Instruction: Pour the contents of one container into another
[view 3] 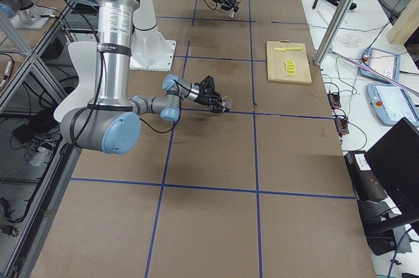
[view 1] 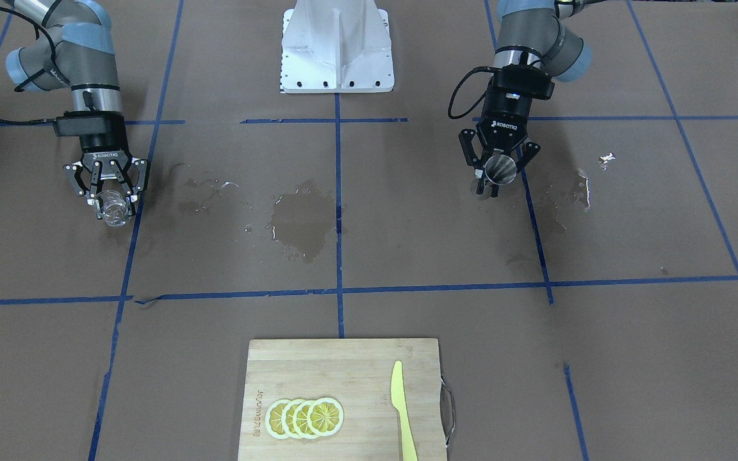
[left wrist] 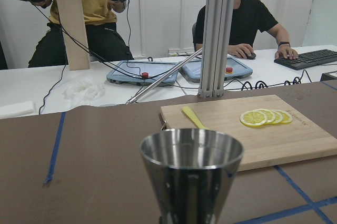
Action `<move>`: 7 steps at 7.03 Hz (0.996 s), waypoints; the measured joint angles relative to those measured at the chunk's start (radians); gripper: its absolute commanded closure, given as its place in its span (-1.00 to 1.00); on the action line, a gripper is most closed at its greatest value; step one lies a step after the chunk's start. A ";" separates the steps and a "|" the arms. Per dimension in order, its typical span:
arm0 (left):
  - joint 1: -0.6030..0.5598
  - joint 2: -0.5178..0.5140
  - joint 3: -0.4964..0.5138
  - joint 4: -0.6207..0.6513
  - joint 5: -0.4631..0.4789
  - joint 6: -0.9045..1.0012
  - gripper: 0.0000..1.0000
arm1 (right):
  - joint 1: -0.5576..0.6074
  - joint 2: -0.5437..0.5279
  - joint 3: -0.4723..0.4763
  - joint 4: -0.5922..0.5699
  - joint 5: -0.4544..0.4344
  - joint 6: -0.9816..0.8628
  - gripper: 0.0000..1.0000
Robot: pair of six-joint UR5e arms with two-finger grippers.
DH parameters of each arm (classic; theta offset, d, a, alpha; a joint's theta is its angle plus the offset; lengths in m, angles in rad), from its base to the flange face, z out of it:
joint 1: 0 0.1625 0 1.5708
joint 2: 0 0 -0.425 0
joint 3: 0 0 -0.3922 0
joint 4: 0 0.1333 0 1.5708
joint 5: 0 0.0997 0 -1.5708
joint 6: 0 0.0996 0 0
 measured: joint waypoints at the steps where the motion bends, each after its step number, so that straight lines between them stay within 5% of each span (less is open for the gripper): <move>1: 0.002 -0.043 0.005 0.004 -0.052 0.016 1.00 | 0.034 0.012 0.042 -0.004 0.048 -0.105 1.00; 4: 0.006 -0.166 0.017 -0.003 -0.225 0.164 1.00 | 0.119 0.112 0.091 -0.030 0.197 -0.378 1.00; 7: 0.007 -0.265 0.118 -0.058 -0.395 0.214 1.00 | 0.138 0.268 0.226 -0.335 0.322 -0.529 1.00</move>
